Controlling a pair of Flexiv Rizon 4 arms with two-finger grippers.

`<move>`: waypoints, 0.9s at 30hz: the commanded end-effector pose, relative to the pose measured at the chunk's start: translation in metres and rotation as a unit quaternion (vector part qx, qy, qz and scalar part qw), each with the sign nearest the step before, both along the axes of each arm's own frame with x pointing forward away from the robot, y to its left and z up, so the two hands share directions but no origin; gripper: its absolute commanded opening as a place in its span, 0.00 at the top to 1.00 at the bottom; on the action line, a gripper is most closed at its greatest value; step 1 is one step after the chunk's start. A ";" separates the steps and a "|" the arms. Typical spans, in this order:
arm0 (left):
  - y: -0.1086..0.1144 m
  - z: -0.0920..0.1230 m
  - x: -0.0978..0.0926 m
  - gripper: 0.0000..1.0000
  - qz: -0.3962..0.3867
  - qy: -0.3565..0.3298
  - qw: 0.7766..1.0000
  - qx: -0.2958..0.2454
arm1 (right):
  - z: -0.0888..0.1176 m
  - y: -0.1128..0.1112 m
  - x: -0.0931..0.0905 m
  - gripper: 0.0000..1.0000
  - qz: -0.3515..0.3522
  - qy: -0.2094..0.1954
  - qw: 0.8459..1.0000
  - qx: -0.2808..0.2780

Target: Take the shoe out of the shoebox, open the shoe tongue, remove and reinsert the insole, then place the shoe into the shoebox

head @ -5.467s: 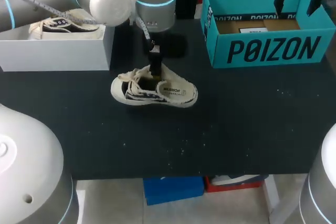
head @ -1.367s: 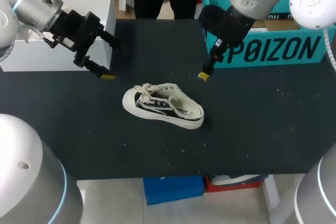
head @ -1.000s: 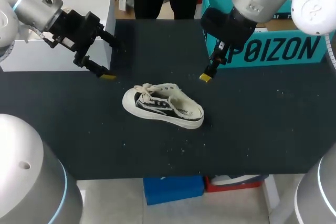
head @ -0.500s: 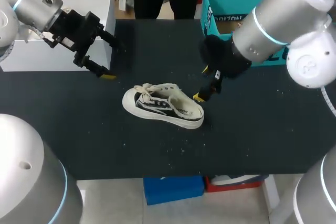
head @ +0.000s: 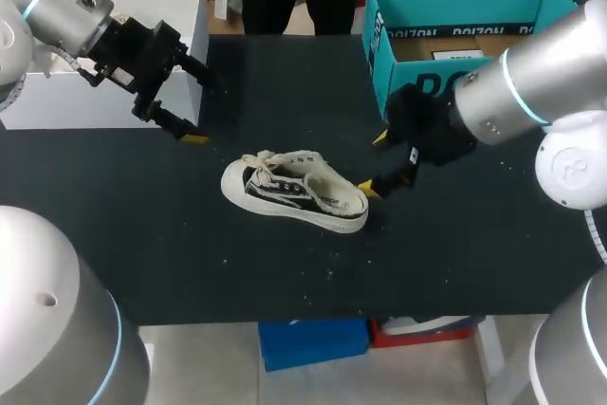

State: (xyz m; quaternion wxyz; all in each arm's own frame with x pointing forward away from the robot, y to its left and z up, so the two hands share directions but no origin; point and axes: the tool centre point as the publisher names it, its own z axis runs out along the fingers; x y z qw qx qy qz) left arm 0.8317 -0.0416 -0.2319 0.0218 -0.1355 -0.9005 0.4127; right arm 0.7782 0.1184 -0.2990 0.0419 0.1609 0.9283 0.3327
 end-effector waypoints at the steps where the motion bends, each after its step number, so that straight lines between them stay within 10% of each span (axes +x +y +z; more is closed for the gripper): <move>1: -0.001 -0.001 0.000 0.00 0.000 -0.002 1.000 0.000 | -0.020 0.001 -0.002 0.00 -0.011 -0.046 0.997 0.067; 27: -0.001 -0.001 0.000 0.00 0.000 -0.002 1.000 0.000 | -0.093 0.001 0.025 0.00 0.004 -0.097 0.986 0.133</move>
